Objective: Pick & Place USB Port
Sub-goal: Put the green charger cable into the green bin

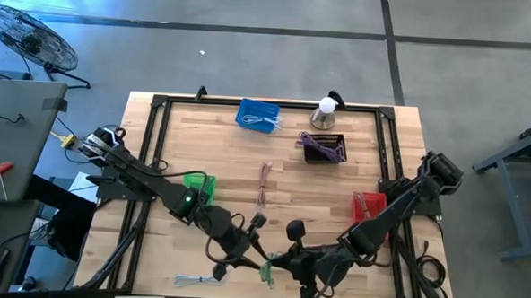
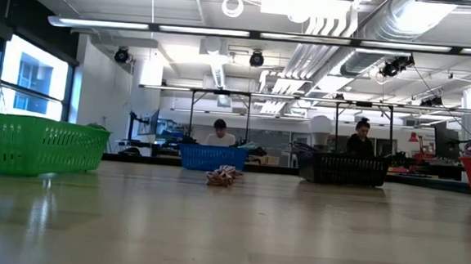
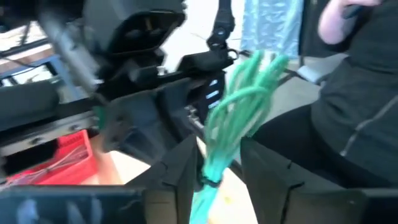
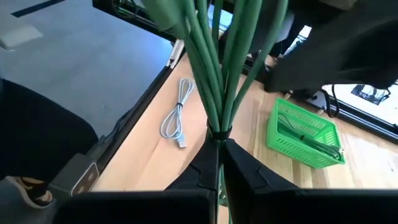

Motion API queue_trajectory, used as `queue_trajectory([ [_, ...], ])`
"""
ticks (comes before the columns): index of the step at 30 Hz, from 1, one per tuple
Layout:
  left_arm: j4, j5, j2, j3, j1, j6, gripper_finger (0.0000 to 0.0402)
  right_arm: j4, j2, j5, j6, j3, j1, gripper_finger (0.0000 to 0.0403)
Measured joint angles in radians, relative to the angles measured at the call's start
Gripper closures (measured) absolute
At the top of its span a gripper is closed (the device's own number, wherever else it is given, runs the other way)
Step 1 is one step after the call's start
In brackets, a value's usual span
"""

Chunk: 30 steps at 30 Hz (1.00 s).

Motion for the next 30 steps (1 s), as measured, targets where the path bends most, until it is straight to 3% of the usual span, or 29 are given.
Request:
queue_trajectory([
  [7,-0.032,0.059,0.0,0.0,0.0,0.0,0.0304,-0.005,-0.03,0.014,-0.013,0.0,0.0,0.0403],
  [21,-0.047,0.032,0.0,0.0,0.0,-0.01,0.0303,-0.008,-0.033,0.003,-0.003,0.0,-0.001,0.0403],
  [24,-0.045,0.032,0.0,0.0,0.0,-0.031,0.0285,-0.008,-0.033,0.003,-0.003,0.0,-0.001,0.0403],
  [30,-0.047,0.009,0.0,0.0,-0.001,-0.039,0.0202,-0.02,-0.033,0.003,-0.002,0.0,-0.001,0.0403],
])
